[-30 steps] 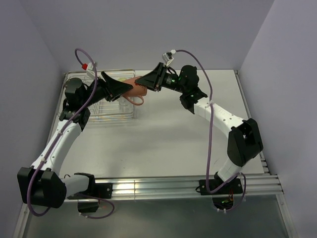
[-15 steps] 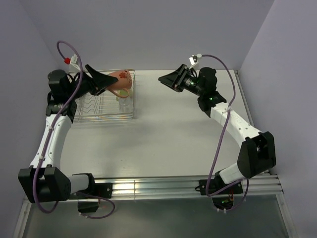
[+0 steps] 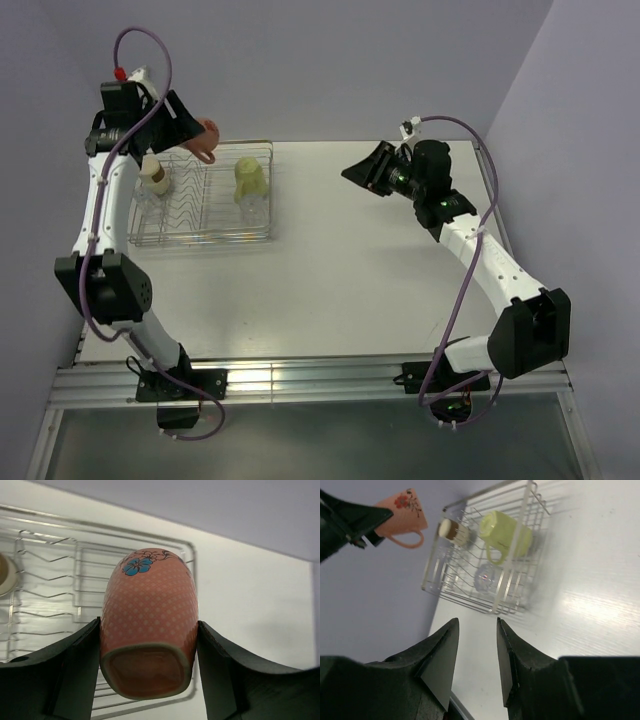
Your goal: Load the cups into the dish rack
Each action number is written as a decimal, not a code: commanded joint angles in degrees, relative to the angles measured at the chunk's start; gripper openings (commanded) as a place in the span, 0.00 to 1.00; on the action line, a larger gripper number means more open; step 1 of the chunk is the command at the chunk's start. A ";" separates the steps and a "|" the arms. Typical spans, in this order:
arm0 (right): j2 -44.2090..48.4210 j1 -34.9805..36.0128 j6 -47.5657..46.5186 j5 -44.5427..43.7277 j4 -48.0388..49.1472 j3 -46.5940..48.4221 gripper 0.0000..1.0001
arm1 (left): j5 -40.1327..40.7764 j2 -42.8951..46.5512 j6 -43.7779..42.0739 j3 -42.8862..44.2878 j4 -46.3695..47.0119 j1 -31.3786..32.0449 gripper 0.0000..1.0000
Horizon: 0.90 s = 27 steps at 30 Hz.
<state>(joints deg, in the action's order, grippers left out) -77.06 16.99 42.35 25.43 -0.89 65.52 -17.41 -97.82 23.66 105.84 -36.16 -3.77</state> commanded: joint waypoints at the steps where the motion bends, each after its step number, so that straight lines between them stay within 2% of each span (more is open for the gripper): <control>1: 1.21 -0.21 -5.08 -1.52 -4.30 1.01 0.44 | 5.71 -6.38 -6.25 8.91 -6.10 0.17 0.00; 8: 1.21 -0.12 -6.49 -1.79 -4.74 0.31 0.44 | 14.85 -19.68 -9.24 24.05 -15.16 2.36 0.00; 21: -0.11 -0.12 -6.66 -0.47 -3.77 0.05 0.44 | 17.06 -26.19 -9.95 22.66 -14.20 6.14 0.00; 27: -0.11 -0.12 -7.02 -0.38 -3.77 -0.04 0.43 | 21.10 -28.47 -9.33 22.74 -13.32 7.37 0.00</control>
<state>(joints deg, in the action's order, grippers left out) -77.34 16.99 36.49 24.71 -5.89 65.52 1.10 -125.82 14.41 126.65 -53.34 3.07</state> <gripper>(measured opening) 0.437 0.714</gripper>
